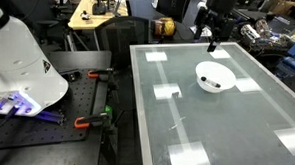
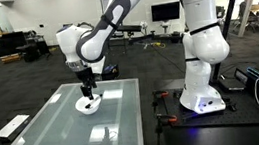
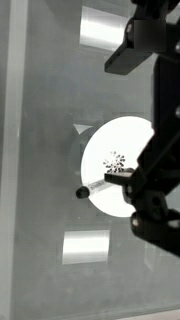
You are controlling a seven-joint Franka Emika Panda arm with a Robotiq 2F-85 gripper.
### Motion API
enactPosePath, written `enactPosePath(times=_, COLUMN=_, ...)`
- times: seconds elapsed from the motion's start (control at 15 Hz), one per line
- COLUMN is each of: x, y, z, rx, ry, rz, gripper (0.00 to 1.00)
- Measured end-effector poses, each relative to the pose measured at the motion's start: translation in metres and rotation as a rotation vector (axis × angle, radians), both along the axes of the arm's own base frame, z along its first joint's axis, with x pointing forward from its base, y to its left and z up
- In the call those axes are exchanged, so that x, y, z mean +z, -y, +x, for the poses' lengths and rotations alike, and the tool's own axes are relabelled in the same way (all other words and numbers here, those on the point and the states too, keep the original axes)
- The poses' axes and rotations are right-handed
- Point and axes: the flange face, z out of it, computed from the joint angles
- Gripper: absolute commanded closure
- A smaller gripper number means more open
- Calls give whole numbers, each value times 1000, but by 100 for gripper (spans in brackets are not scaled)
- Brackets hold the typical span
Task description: Move the marker from the bowl to the left side of the table
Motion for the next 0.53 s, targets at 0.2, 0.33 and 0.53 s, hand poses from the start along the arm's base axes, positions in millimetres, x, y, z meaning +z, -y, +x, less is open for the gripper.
enactPosePath(times=0.2, x=-17, y=8, z=6, rx=-14, ry=-23, rz=-5, gripper=3)
enactPosePath(times=0.33, x=-26, y=11, z=10, rx=-22, ry=-35, rz=-7, gripper=19)
enactPosePath(times=0.53, x=-38, y=17, z=13, rx=-32, ry=-49, rz=-11, gripper=35)
